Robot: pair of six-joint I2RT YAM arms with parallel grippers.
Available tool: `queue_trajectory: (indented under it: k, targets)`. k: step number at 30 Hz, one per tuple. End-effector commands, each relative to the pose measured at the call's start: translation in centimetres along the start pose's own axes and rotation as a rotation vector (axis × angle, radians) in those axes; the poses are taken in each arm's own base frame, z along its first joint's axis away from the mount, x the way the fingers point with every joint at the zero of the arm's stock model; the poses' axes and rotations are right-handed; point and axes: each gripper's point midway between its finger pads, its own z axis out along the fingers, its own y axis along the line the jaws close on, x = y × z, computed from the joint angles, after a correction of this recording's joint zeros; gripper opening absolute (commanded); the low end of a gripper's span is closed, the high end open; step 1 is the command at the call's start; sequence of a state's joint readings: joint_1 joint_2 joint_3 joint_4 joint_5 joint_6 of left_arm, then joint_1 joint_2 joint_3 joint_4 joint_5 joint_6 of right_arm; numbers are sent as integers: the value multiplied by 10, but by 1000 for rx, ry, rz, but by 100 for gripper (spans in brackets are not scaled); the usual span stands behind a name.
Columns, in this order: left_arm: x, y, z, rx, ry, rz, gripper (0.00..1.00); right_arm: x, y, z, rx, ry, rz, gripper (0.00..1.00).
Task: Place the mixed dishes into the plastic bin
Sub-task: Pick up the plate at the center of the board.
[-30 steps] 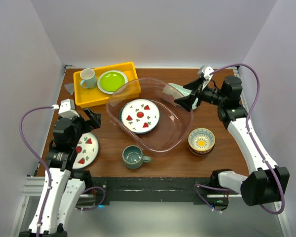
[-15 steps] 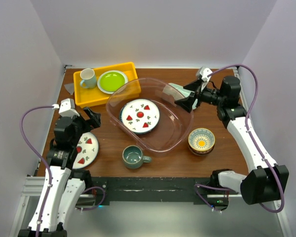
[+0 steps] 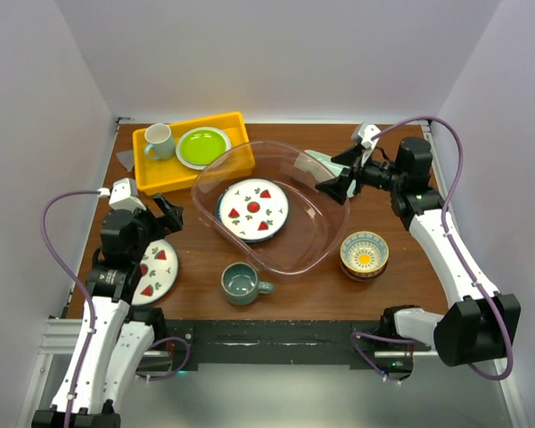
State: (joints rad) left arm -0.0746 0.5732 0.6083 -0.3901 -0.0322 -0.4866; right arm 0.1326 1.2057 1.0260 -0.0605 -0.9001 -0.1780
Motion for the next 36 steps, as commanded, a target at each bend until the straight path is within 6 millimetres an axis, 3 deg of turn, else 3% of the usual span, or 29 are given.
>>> queue_trajectory:
  k: [1, 18, 28, 36]
  targets:
    - [-5, -2, 2, 2, -18, -8, 100, -4, -3, 2, 7, 1, -33, 98]
    - [-1, 8, 5, -62, 5, -22, 99, 3, -4, 6, 2, 33, -38, 98]
    - [3, 50, 5, -325, 24, -70, 99, 3, -2, 6, -6, 32, -42, 98]
    - [37, 74, 25, -486, 171, -96, 95, 1, -1, 6, -9, 32, -45, 98]
